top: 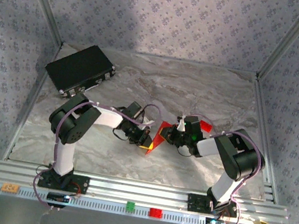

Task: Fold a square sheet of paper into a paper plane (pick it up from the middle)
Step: Fold the wing for the fifth time at the center of the table.

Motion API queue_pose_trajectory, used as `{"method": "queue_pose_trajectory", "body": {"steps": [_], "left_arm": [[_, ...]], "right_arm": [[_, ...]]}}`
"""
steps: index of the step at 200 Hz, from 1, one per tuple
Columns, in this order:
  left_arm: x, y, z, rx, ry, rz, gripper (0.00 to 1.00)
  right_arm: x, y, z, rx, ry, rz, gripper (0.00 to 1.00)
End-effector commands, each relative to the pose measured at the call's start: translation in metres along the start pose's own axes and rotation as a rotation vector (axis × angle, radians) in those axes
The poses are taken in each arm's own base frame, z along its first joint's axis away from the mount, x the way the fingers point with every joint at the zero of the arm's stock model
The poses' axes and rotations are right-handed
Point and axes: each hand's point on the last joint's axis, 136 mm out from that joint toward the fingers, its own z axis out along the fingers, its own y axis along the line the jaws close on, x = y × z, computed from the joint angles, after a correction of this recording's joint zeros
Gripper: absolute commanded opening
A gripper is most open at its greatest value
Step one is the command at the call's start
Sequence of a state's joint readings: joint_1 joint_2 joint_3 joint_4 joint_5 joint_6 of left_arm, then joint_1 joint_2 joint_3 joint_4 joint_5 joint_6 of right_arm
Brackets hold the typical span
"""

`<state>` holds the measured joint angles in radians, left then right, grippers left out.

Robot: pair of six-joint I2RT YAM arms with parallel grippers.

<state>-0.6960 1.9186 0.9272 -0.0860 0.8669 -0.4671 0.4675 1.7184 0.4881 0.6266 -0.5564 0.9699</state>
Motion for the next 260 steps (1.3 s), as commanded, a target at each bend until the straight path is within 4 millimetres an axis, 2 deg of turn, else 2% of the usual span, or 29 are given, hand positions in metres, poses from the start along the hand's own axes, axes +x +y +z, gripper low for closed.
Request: {"method": "queue_pose_trajectory", "body": {"steps": [1,24,36,59,73,84,125,134,159,168,185,218,233,260], "left_arm": [[0.03,0.023,0.001,-0.089,0.083,-0.088,0.0],[0.034,0.022,0.001,-0.09,0.095,-0.089,0.0],[0.036,0.021,0.0,-0.091,0.1,-0.09,0.07],[0.039,0.024,-0.002,-0.115,0.103,-0.091,0.09],[0.04,0.025,-0.003,-0.126,0.106,-0.094,0.07],[0.041,0.025,-0.003,-0.126,0.108,-0.095,0.0],[0.047,0.031,-0.003,-0.161,0.125,-0.104,0.0],[0.048,0.033,-0.004,-0.177,0.129,-0.107,0.06],[0.049,0.036,-0.005,-0.201,0.127,-0.103,0.1],[0.049,0.036,-0.006,-0.204,0.125,-0.101,0.09],[0.05,0.037,-0.005,-0.21,0.126,-0.103,0.0],[0.051,0.038,-0.006,-0.216,0.125,-0.101,0.0],[0.05,0.038,-0.008,-0.225,0.117,-0.098,0.09],[0.052,0.037,-0.009,-0.226,0.118,-0.099,0.09]], "right_arm": [[0.015,-0.061,-0.003,0.238,0.003,0.099,0.11],[0.015,-0.063,-0.004,0.245,0.0,0.101,0.11],[0.016,-0.063,-0.005,0.25,0.001,0.102,0.11],[0.016,-0.064,-0.005,0.257,-0.001,0.104,0.11],[0.015,-0.064,-0.005,0.258,-0.003,0.104,0.11],[0.015,-0.064,-0.006,0.26,-0.005,0.104,0.11],[0.015,-0.064,-0.006,0.27,-0.005,0.104,0.11],[0.015,-0.065,-0.006,0.274,-0.006,0.106,0.11],[0.016,-0.065,-0.005,0.276,-0.006,0.104,0.11],[0.016,-0.065,-0.005,0.275,-0.005,0.104,0.11],[0.016,-0.065,-0.005,0.277,-0.006,0.105,0.11],[0.016,-0.065,-0.005,0.28,-0.004,0.103,0.11],[0.016,-0.065,-0.005,0.28,-0.004,0.103,0.11],[0.016,-0.065,-0.005,0.281,-0.004,0.103,0.11]]}}
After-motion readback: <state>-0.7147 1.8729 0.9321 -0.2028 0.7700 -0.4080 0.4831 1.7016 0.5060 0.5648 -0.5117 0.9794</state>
